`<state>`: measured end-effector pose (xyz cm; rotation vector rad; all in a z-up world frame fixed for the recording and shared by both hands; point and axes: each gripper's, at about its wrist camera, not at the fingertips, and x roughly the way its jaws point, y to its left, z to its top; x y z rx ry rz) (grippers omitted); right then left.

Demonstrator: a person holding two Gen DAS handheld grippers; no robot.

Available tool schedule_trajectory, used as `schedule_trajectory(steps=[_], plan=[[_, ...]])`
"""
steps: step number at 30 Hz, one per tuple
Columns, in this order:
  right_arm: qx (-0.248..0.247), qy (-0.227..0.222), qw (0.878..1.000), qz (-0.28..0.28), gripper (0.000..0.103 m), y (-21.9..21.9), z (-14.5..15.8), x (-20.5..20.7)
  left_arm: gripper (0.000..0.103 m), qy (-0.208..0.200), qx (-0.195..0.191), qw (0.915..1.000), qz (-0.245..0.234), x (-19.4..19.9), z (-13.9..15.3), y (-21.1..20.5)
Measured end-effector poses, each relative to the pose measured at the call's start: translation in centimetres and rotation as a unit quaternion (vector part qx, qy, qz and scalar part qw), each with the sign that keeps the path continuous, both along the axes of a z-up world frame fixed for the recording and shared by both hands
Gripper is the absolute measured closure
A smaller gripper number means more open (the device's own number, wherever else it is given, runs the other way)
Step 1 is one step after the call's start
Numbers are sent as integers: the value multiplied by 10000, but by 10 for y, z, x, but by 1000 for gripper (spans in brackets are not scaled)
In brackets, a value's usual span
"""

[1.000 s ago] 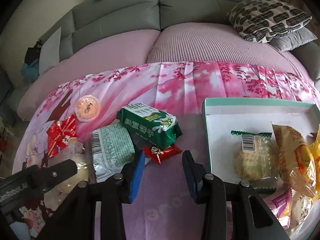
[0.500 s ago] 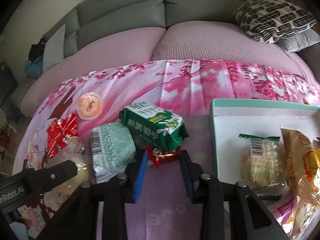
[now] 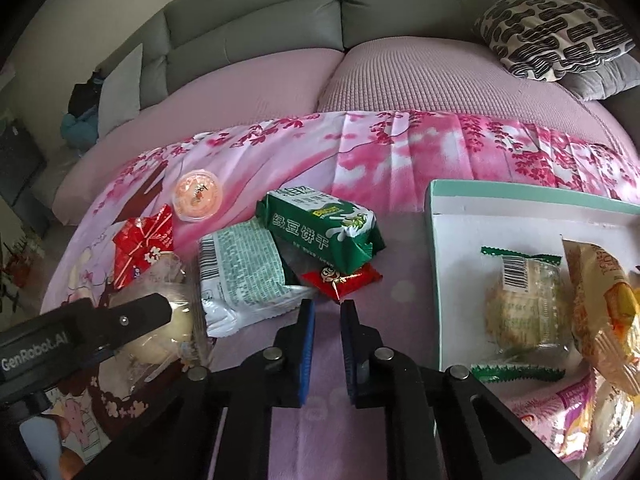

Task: Organize snacks
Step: 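Close the right tool on the small red wrapper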

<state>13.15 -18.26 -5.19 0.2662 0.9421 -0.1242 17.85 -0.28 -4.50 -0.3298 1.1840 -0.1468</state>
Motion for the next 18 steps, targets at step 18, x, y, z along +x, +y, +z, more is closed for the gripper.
schedule_trajectory(steps=[18], plan=[[-93,-344,9990,-267,75,-21,79,-16,34,-124,-138,9997,-137,-8,12,7]])
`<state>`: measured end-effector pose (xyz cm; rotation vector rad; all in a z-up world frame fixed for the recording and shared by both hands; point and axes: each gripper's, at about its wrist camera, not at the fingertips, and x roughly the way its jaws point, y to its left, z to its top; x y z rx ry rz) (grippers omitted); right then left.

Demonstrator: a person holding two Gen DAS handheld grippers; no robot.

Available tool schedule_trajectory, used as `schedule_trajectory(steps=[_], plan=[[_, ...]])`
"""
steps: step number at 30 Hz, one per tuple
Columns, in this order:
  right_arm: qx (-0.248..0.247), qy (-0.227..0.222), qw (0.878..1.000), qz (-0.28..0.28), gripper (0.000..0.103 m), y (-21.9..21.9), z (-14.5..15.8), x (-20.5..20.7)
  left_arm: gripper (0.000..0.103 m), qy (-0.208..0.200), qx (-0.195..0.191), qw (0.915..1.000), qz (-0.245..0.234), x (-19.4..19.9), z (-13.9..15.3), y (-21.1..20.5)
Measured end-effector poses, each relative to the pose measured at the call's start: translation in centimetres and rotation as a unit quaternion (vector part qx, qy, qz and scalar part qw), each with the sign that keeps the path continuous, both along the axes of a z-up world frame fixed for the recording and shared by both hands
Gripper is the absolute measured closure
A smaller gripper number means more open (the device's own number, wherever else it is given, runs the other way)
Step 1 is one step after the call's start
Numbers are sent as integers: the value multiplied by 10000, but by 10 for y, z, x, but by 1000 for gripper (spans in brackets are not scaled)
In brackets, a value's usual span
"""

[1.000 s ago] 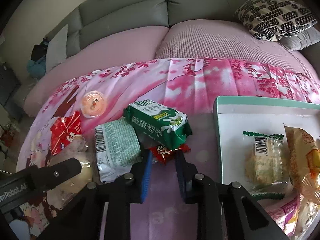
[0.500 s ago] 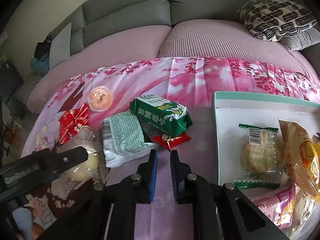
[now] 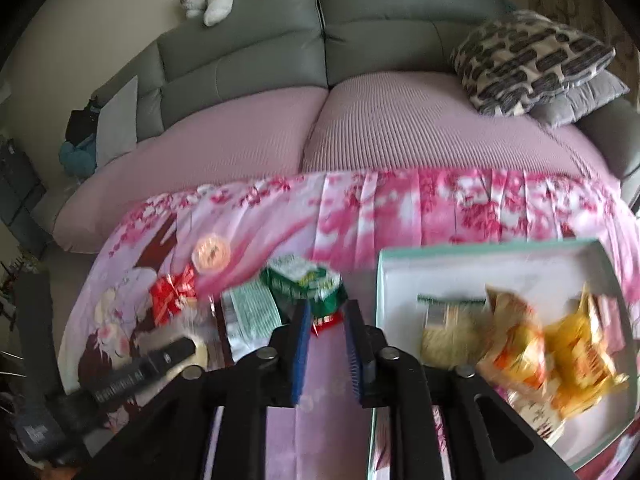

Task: Organize snacks
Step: 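Close the right tool on the small red wrapper, then carry the bun bag and red wrapper over the tray with both tools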

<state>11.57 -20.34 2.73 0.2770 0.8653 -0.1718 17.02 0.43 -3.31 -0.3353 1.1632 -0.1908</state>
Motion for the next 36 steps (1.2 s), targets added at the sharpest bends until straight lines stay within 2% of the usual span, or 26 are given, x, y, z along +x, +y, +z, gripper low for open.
schedule_trajectory(steps=[3,6,10,14,19,21,24,31,36], plan=[[161,-14,9998,110,49,2,6,11,34,-24,23,10000,7,0,1,2],[384,109,9990,224,48,6,1,23,34,4,16,10000,19,0,-1,4],[270,581,9977,228,48,17,-21,38,34,20,-21,10000,55,1,-2,6],[530,959,9940,-38,48,11,-48,49,34,-5,-29,10000,88,1,-1,9],[723,1161,9895,-476,49,1,-68,59,34,10,-17,10000,69,1,-1,9],[566,1256,9886,-614,50,2,-73,62,34,10,-16,10000,55,1,-1,8],[654,1338,9856,-799,55,-1,-82,64,34,21,-11,10000,59,2,-2,8],[583,1352,9857,-820,73,-6,-87,59,34,81,12,9999,68,3,-6,10],[550,1282,9880,-668,77,-6,-85,57,34,62,31,9999,74,3,-6,8]])
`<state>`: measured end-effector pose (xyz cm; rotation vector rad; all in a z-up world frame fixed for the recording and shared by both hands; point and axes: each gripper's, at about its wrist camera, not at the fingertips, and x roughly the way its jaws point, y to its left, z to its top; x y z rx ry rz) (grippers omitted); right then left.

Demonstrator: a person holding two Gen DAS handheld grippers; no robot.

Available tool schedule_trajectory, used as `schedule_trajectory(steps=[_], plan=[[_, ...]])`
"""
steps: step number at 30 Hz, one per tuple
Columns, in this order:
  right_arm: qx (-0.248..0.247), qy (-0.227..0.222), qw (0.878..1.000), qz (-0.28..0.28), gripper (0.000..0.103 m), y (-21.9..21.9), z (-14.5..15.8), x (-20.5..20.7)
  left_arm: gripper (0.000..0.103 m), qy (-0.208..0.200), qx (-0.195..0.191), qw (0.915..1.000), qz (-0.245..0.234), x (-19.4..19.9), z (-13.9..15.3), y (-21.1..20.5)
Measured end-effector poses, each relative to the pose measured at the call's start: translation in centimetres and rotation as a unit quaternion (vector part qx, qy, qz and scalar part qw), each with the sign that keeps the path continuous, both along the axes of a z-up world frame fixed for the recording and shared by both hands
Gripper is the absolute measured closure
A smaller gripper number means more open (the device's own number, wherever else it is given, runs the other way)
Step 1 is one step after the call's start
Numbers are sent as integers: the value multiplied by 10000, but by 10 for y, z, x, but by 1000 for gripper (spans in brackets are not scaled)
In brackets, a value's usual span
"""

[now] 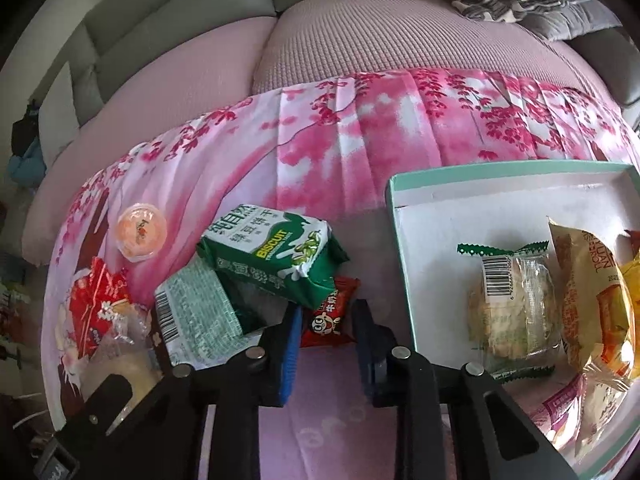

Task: Organize snacks
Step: 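Carry the bun bag and red wrapper over the tray with both tools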

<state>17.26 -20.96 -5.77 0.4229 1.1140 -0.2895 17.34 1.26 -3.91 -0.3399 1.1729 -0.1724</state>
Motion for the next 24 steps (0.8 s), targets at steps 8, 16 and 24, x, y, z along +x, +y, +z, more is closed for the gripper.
schedule_trajectory(steps=[8,16,24], plan=[[142,-625,9979,19,77,11,33,-44,36,-132,18,9999,48,-4,10,3],[312,-1147,9925,-279,77,3,55,-97,36,-509,-180,9983,-209,-19,39,-4],[206,-1403,9889,-437,77,-16,69,-121,36,-817,-118,9954,-496,-32,61,-26]])
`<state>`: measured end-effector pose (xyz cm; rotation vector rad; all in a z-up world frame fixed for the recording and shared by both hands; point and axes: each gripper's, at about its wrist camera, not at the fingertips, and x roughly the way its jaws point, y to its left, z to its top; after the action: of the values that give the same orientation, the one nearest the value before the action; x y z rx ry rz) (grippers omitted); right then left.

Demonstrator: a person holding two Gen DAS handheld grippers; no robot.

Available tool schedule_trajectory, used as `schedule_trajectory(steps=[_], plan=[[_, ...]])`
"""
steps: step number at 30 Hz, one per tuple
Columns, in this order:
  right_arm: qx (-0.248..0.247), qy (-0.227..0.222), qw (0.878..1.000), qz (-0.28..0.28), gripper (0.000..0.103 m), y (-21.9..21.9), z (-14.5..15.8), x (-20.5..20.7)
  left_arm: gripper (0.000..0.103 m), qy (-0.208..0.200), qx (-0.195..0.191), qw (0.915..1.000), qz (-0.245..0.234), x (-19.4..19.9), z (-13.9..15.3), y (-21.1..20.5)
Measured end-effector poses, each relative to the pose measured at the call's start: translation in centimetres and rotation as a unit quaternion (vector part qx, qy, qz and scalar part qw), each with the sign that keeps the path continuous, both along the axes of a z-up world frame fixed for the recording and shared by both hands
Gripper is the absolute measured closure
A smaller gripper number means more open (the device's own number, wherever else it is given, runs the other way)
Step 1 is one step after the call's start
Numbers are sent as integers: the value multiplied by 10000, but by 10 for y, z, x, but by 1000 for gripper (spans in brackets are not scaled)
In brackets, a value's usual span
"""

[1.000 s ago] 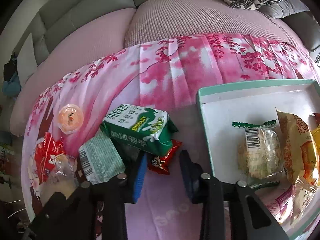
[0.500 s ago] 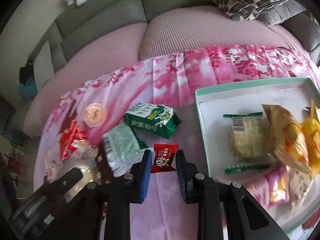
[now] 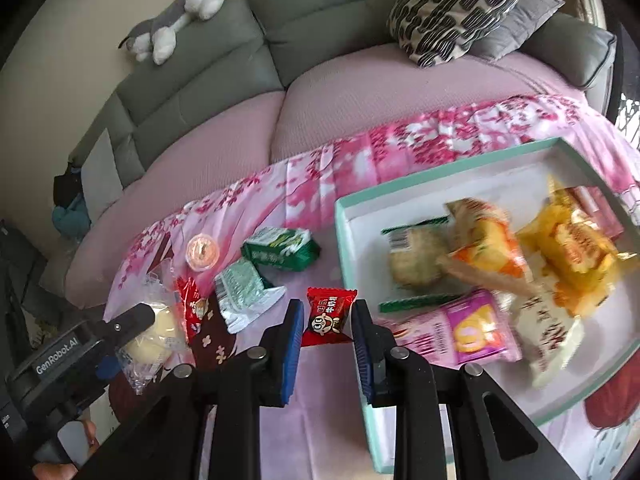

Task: Organize snacks
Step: 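Carry the bun bag and red wrapper over the tray with both tools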

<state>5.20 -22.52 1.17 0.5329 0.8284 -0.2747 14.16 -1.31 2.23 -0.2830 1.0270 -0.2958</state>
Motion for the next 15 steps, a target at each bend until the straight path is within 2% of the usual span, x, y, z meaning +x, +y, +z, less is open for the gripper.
schedule_trajectory(steps=[9,15], plan=[[-163,-354,9964,-748,77,-52,28,-35,36,-351,16,9960,-820,-21,20,-60],[-387,-219,9894,-1385,77,-97,33,-62,36,-594,104,9848,-1627,-45,26,-120]])
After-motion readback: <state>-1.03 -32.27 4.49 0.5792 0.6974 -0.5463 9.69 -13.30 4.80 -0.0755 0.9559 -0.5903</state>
